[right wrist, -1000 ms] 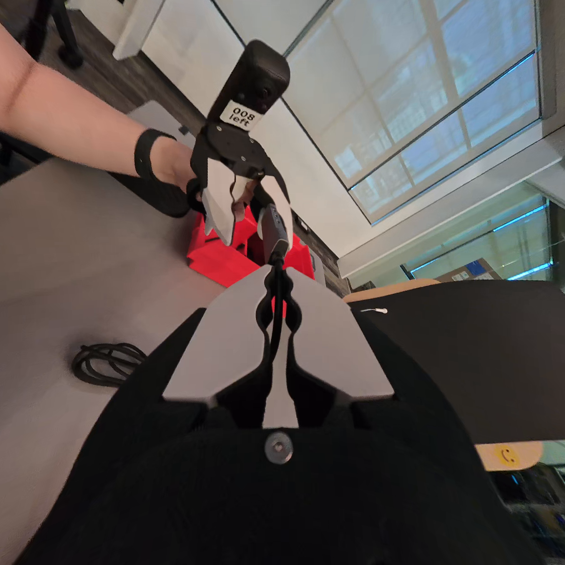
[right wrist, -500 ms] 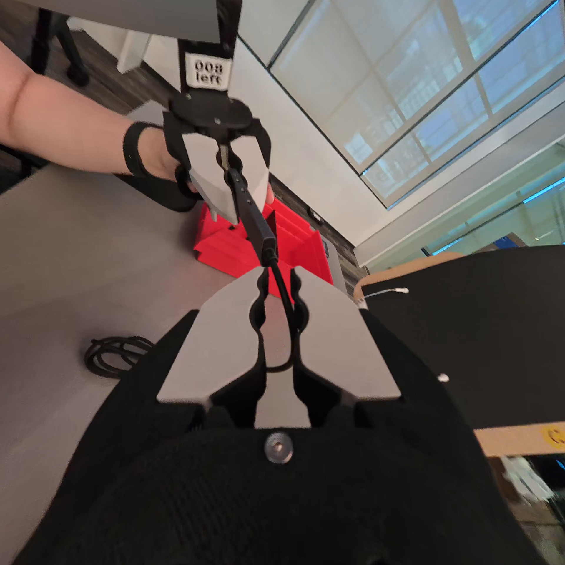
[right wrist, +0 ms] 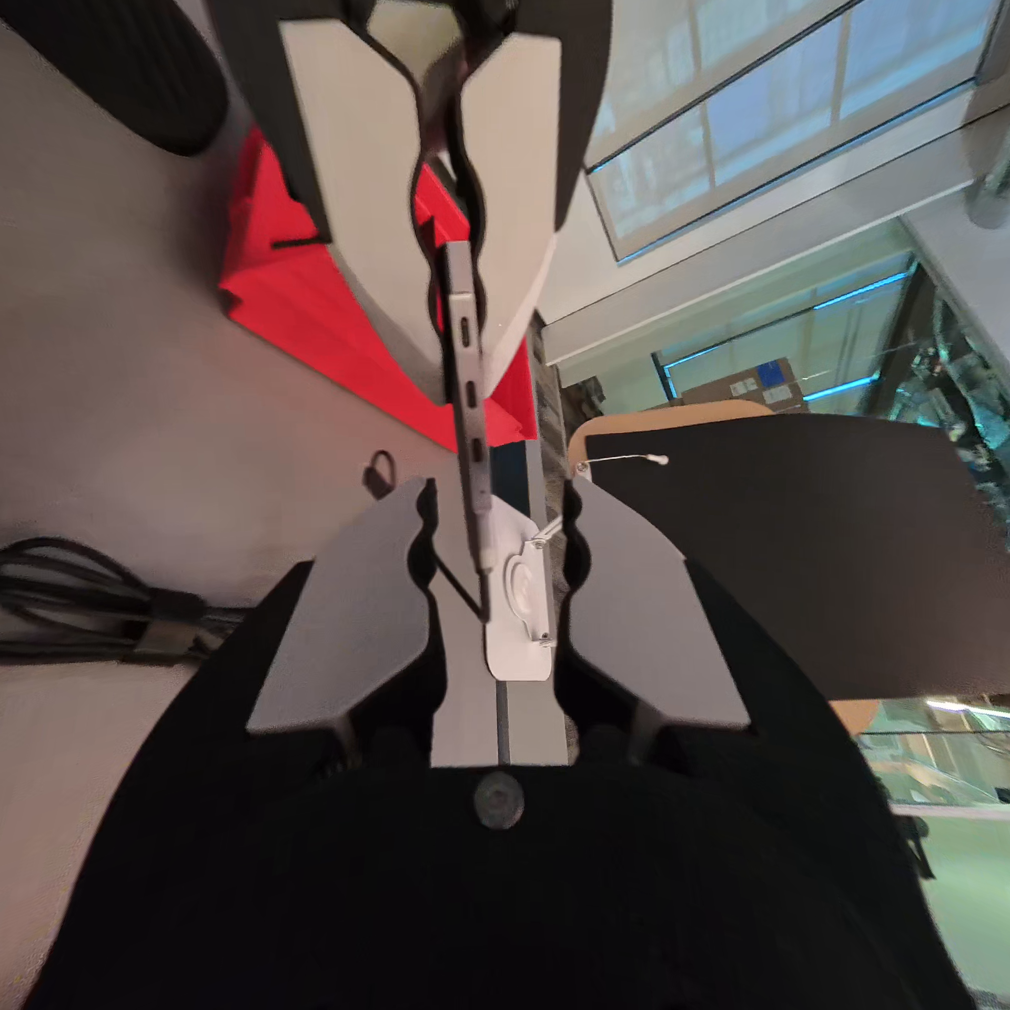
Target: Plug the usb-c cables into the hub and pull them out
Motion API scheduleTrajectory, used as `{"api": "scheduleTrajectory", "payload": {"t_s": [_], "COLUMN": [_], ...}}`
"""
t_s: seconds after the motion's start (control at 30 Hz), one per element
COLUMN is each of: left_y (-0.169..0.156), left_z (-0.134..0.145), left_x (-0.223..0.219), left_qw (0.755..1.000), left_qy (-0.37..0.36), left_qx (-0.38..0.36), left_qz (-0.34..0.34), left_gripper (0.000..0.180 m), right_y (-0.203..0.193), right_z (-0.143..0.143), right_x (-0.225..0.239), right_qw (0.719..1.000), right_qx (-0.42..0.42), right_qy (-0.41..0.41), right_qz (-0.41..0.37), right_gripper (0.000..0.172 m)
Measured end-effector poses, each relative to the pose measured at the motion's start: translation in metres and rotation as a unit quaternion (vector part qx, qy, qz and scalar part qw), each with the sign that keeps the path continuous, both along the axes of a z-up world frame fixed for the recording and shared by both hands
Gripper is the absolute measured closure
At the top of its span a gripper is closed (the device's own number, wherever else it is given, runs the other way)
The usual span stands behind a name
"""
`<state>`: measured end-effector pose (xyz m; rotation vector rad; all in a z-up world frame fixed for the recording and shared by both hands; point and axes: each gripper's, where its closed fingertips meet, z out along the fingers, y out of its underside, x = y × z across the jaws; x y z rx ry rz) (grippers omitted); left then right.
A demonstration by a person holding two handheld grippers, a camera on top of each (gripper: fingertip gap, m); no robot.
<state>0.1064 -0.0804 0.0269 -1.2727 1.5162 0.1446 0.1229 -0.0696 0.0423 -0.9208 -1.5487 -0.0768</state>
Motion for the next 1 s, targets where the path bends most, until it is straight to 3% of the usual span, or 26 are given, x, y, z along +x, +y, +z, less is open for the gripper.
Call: {"api": "scheduleTrajectory", "payload": {"t_s": [0.17, 0.37, 0.47, 0.53, 0.7, 0.87, 1.0], "left_y": [0.012, 0.014, 0.012, 0.012, 0.009, 0.0, -0.017], "left_z": [-0.016, -0.018, -0.017, -0.015, -0.015, -0.015, -0.013], "left_x": [-0.005, -0.004, -0.002, -0.004, -0.004, 0.004, 0.012], "left_qw": [0.99, 0.97, 0.97, 0.968, 0.968, 0.977, 0.995], "left_qy": [0.126, 0.197, 0.196, 0.201, 0.199, 0.171, 0.089], "left_qx": [0.053, 0.127, 0.133, 0.139, 0.142, 0.128, 0.043], "left_qz": [0.042, 0.058, 0.055, 0.058, 0.054, 0.028, -0.013], "left_gripper": [0.172, 0.172, 0.172, 0.172, 0.172, 0.172, 0.172], "right_y": [0.016, 0.017, 0.02, 0.023, 0.023, 0.022, 0.011], "right_z": [-0.029, -0.036, -0.037, -0.038, -0.043, -0.05, -0.045], "right_x": [0.001, 0.005, 0.006, 0.006, 0.002, -0.006, -0.013], "right_qw": [0.999, 0.996, 0.996, 0.996, 0.997, 0.997, 0.996], "right_qx": [-0.039, -0.072, -0.078, -0.077, -0.071, -0.065, -0.057], "right_qy": [0.011, 0.029, 0.034, 0.035, 0.025, 0.015, 0.022], "right_qz": [0.032, 0.05, 0.041, 0.035, 0.032, 0.031, 0.057], "right_gripper": [0.171, 0.17, 0.146, 0.138, 0.134, 0.135, 0.165]}}
